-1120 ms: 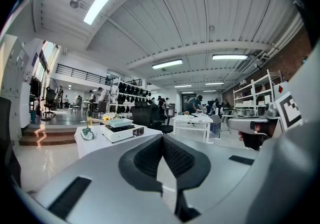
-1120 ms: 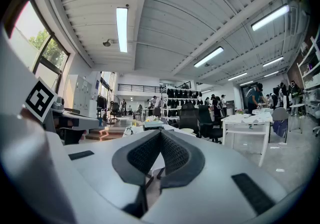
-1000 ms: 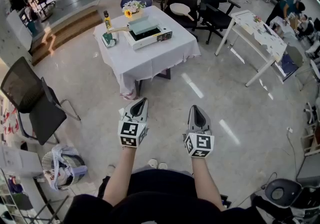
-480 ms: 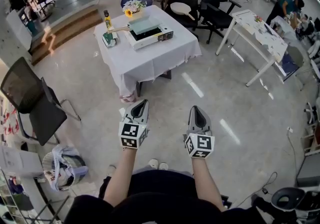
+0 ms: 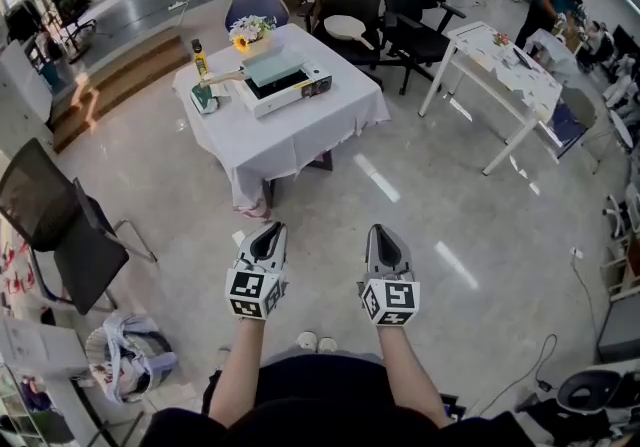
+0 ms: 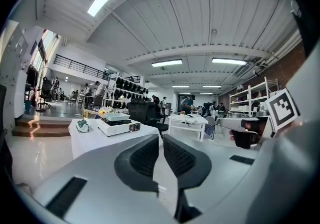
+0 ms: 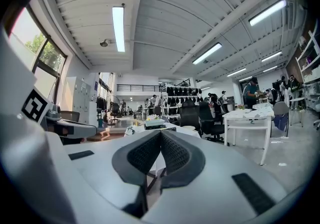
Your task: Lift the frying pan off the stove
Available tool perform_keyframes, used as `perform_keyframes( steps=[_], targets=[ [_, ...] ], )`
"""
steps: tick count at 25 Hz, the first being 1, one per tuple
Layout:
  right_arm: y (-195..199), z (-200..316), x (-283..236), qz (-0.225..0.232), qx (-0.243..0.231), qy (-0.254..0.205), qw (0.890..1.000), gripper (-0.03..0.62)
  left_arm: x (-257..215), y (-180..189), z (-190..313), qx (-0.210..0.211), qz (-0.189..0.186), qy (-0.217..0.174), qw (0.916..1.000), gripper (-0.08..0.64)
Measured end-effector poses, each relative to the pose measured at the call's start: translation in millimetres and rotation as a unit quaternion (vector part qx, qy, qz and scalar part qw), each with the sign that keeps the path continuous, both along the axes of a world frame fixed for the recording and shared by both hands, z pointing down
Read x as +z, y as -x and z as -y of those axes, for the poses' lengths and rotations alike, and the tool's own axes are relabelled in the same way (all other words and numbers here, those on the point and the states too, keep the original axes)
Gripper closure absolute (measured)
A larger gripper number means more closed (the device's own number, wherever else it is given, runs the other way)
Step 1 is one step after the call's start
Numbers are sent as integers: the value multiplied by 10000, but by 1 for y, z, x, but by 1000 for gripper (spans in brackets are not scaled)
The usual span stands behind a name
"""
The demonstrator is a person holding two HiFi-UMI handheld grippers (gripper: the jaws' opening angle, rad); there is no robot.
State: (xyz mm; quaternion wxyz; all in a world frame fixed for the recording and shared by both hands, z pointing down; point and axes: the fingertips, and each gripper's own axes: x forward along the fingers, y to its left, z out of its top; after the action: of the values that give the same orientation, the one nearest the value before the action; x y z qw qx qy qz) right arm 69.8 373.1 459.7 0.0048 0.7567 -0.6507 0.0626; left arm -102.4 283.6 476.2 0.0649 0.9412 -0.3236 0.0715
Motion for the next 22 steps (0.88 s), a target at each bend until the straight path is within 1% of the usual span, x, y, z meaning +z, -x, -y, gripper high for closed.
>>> perform_keyframes(
  steps=[1, 2, 3, 10, 16, 22],
  targets=[
    [1, 1, 1, 4, -8, 8, 10000, 591, 0, 0, 0, 22, -17, 9, 10000, 526],
    [1, 2, 1, 6, -15, 17, 10000, 591, 1, 0, 0, 38, -23, 20, 10000, 500],
    [2, 3, 2, 9, -20, 26, 10000, 591, 1, 0, 1, 49, -29, 30, 10000, 455],
    [3, 16, 6, 95, -29, 57, 9999, 591, 5, 11, 10, 27, -178, 158, 9997, 291],
    [9, 42, 5, 107, -84, 66, 9999, 591, 8, 30, 30, -154, -147, 199, 9996, 267],
    [24, 64, 3, 75, -92, -13, 9999, 591, 4, 44, 46, -136, -260, 139, 9995, 265]
  ],
)
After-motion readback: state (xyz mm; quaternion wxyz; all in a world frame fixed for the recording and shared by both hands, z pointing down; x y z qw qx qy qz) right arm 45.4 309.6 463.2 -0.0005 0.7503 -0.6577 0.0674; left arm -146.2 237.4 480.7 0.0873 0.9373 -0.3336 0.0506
